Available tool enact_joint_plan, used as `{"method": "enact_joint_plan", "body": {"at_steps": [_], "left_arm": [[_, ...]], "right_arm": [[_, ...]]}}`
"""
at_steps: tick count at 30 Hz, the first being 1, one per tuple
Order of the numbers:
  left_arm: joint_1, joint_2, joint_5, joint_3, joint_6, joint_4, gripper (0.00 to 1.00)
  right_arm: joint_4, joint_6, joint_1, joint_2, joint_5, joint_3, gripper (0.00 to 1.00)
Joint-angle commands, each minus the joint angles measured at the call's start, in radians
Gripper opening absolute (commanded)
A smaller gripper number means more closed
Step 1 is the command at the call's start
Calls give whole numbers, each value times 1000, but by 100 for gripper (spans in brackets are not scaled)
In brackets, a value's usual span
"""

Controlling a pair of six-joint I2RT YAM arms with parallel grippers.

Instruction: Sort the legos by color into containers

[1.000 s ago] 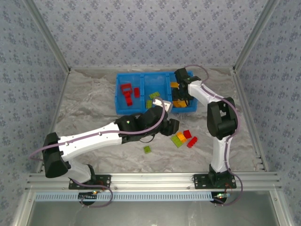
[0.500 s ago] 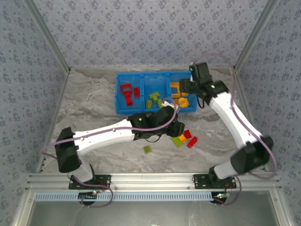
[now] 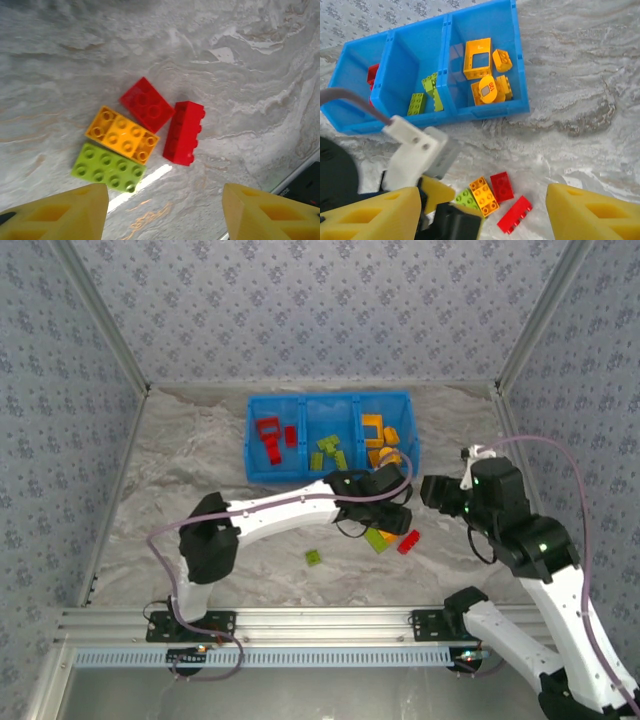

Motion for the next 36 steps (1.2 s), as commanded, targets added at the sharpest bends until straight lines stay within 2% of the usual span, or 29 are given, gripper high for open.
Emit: {"method": "enact_joint_plan", "body": {"at_steps": [1, 5, 12, 32, 36], "left_arm": [[-42, 69, 52, 100, 75, -93, 57], [-56, 153, 45, 167, 116, -124, 53], [-77, 268, 1, 305, 164, -194, 52], [-86, 419, -63, 448, 205, -255, 52], [-87, 441, -66, 461, 208, -254, 48]], "right_arm": [[-96, 55, 7, -42, -25, 30, 69], [-91, 48, 8, -101, -27, 138, 70], [-141, 36, 6, -114, -29, 266, 72], [-144, 52, 8, -142, -40, 214, 73], [-142, 54, 7, -144, -38, 209, 72]]}}
